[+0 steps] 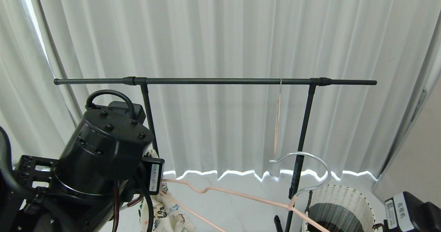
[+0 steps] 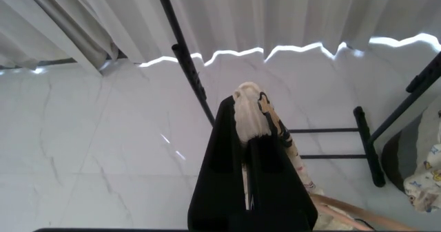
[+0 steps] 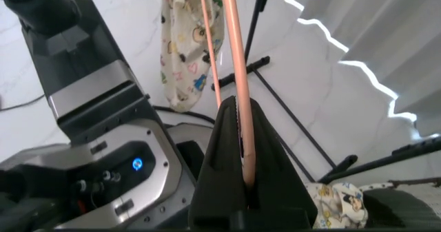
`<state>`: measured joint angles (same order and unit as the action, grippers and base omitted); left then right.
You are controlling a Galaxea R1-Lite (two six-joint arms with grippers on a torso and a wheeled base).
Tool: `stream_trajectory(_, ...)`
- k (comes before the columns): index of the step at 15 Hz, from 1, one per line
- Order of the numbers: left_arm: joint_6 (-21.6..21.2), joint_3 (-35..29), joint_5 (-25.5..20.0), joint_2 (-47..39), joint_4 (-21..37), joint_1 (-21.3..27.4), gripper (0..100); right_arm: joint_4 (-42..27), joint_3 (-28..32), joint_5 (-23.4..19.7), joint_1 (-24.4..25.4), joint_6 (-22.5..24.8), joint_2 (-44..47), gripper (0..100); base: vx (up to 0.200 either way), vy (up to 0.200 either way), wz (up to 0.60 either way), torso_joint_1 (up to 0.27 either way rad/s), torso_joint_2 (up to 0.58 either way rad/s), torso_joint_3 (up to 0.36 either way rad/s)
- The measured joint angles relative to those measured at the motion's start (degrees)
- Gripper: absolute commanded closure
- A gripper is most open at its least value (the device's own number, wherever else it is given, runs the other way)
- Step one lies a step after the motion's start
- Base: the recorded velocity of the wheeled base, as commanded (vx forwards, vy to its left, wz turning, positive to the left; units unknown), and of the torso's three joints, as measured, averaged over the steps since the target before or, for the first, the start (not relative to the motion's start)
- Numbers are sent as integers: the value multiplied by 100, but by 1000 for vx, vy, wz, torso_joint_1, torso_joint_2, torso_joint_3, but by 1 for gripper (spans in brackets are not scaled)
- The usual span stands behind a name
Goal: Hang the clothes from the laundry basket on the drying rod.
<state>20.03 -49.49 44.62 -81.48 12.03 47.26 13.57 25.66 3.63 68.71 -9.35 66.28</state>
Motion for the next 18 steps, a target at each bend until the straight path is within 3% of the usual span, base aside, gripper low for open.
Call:
stream_trajectory(14,189,0,-12,50,-16,12,100,1609,291,325,-11,-294,1922,100,0,0,0,0,0,0)
stream_trajectory(18,271,0,-74,172,-126,312,100,1899,579,354,28,-302,2459,100,0,0,0,0,0,0)
